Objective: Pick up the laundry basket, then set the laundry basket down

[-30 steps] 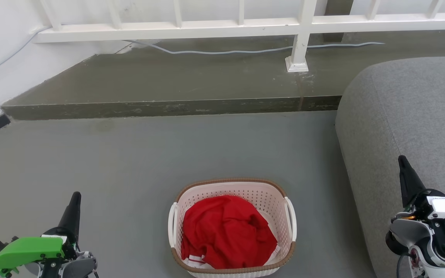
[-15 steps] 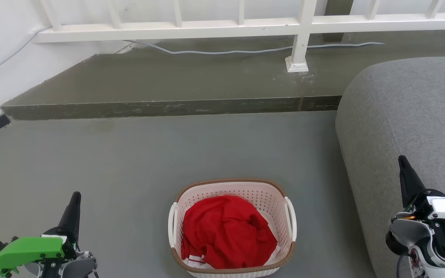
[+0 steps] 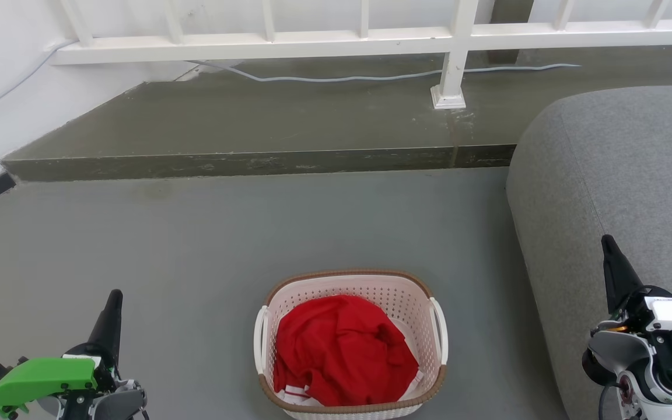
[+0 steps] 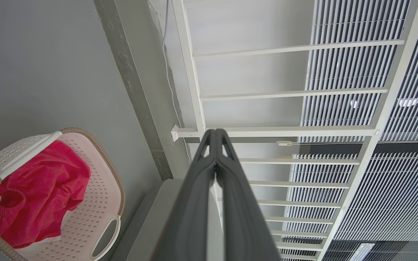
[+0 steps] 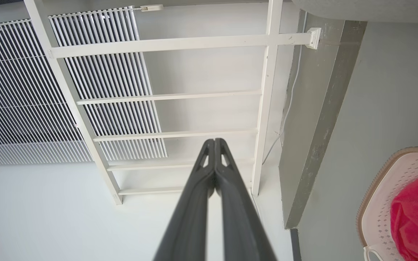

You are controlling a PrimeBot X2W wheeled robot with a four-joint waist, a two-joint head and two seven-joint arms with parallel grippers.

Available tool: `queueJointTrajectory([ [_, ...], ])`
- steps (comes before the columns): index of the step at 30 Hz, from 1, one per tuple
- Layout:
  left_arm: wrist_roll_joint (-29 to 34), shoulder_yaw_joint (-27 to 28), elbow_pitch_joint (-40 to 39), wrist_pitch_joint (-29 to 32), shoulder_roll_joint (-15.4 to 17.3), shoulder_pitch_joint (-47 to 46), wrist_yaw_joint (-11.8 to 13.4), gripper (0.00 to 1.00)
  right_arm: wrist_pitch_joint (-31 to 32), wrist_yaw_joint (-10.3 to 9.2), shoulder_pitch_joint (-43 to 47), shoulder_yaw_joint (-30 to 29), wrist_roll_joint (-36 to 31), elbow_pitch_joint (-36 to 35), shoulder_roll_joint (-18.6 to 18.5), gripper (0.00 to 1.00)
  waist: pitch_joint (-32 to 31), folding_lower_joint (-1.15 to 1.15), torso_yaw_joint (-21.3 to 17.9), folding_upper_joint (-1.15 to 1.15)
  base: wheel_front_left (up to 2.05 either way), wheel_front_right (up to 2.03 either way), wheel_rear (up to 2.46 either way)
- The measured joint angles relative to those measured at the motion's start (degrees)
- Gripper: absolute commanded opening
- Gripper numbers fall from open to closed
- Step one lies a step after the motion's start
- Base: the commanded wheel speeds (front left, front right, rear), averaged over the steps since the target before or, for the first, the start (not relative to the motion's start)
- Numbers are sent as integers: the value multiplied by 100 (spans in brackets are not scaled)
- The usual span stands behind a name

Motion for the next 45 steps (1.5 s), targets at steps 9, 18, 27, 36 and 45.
queueJointTrajectory([
  [9, 0, 3, 1, 0, -1, -1, -1, 0, 7, 1, 0, -7, 0, 0, 9, 0, 0, 0, 0, 0, 0, 0, 0],
  [18, 1, 7, 0, 7, -3, -2, -1, 0, 21, 1, -1, -16, 0, -1, 13, 0, 0, 0, 0, 0, 0, 0, 0],
  [27, 2, 11, -1, 8, -10, -3, -1, 0, 24, 8, -1, -21, 0, -1, 22, 0, 1, 0, 0, 0, 0, 0, 0],
  [36, 2, 16, -2, 8, -14, -4, -1, 0, 25, 8, -1, -27, 0, -2, 30, 0, 2, 0, 0, 0, 0, 0, 0],
  [45, 2, 21, -5, 23, -15, -4, -1, 0, 31, 8, -1, -36, -1, -3, 32, 0, 2, 0, 0, 0, 0, 0, 0],
])
